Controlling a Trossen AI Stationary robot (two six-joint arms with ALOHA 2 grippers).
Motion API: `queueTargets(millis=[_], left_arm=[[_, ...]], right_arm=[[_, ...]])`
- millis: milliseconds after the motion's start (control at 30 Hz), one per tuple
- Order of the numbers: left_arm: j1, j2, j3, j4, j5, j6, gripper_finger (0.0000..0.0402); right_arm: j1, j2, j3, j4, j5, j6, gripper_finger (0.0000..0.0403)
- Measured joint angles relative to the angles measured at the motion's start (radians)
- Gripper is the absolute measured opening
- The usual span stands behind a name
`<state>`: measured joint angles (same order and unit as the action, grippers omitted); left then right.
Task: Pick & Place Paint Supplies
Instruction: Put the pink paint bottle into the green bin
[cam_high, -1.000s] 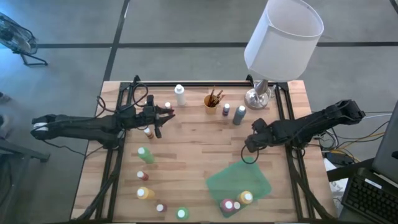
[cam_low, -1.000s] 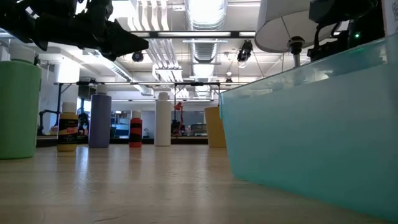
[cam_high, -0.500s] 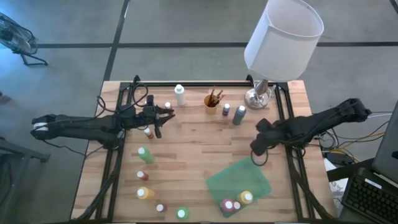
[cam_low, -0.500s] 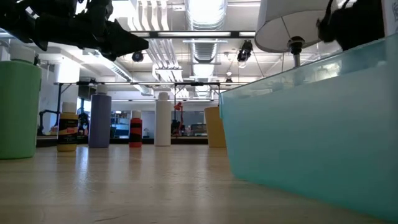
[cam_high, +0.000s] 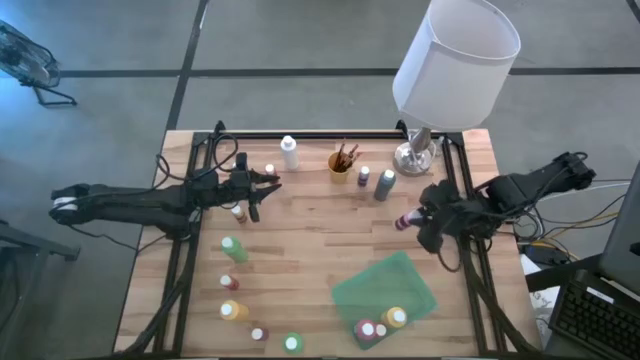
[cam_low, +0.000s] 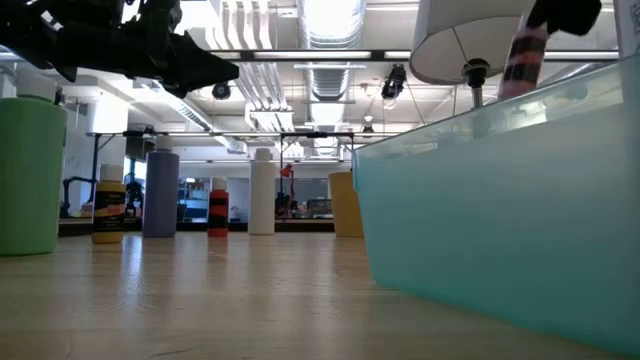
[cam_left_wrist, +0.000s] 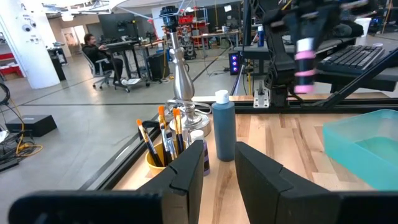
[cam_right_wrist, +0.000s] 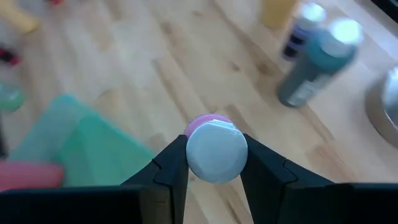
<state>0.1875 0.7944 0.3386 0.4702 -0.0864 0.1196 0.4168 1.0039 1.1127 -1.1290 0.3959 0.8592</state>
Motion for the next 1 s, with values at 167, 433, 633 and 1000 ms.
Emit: queueTargets(millis=[167,433,633,1000], left_arm=[[0.000,0.000,0.000,0.000,0.000,0.000,0.0097],[-0.001,0.000,0.000,0.000,0.000,0.000,0.0097],[-0.001,0.000,0.000,0.000,0.000,0.000,0.0097],[0.000,0.000,0.000,0.000,0.000,0.000,0.0097]], right_arm=[[0.122,0.031,0.055,0.002,-0.004,-0.068,0.0111],[0.344,0.073,0.011,-0.020,-0.007,-0.015,0.0111],[0.479,0.111,-0.035,-0.001,-0.020,0.084,0.0111],[0.547,0.269,-0.059,0.144,-0.022,-0.012,0.0111]])
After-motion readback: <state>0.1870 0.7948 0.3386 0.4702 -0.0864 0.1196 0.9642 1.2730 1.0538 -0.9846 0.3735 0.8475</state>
